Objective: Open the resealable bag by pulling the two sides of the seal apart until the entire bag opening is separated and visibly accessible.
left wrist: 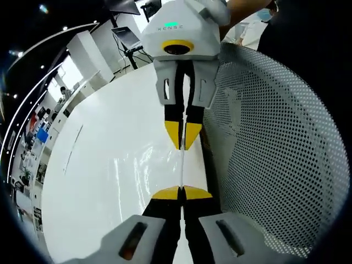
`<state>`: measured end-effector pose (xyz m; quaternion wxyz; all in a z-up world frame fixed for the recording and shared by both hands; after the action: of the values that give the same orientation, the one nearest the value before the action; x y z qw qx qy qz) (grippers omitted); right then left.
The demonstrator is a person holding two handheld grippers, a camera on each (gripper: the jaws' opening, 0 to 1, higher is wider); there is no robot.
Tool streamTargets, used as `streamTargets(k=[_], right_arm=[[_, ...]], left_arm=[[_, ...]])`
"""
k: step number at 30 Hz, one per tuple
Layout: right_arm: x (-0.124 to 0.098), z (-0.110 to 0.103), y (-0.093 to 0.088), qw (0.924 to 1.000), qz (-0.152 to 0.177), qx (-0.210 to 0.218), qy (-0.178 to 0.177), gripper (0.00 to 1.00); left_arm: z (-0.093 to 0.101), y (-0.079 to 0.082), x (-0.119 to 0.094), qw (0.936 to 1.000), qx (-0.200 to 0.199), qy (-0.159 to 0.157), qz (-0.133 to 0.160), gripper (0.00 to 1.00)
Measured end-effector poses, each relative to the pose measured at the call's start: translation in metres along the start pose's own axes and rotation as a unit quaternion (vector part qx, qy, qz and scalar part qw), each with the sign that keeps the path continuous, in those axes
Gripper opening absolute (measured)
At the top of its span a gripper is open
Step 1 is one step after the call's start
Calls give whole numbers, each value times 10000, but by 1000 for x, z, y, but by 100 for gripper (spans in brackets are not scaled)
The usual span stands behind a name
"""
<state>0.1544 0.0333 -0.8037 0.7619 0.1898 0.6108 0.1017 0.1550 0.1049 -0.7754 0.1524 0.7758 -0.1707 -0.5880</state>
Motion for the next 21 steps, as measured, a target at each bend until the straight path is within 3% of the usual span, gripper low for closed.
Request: streamTargets(k=[12, 21], right_arm=[[1, 3, -7, 9999, -129, 45, -24, 0], [-1, 4, -23, 9996, -273, 90, -59, 0]], left_arm=[[-2, -10, 0, 9997, -231, 47, -65, 0], [-5, -21, -3, 9992, -355, 80, -150, 0]])
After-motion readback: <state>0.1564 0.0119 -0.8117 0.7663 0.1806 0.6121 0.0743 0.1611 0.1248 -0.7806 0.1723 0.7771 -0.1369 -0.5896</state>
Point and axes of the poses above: the point that each gripper's makers call its tool centre point, and the gripper's own axes: x roughly forward along the fingers, z roughly to its right, y roughly out of its top, the point moved 2 cm from there along -x, roughly backward along the fingers, and after that the axes turned 12 degrees about -z, right-handed, at the moved point
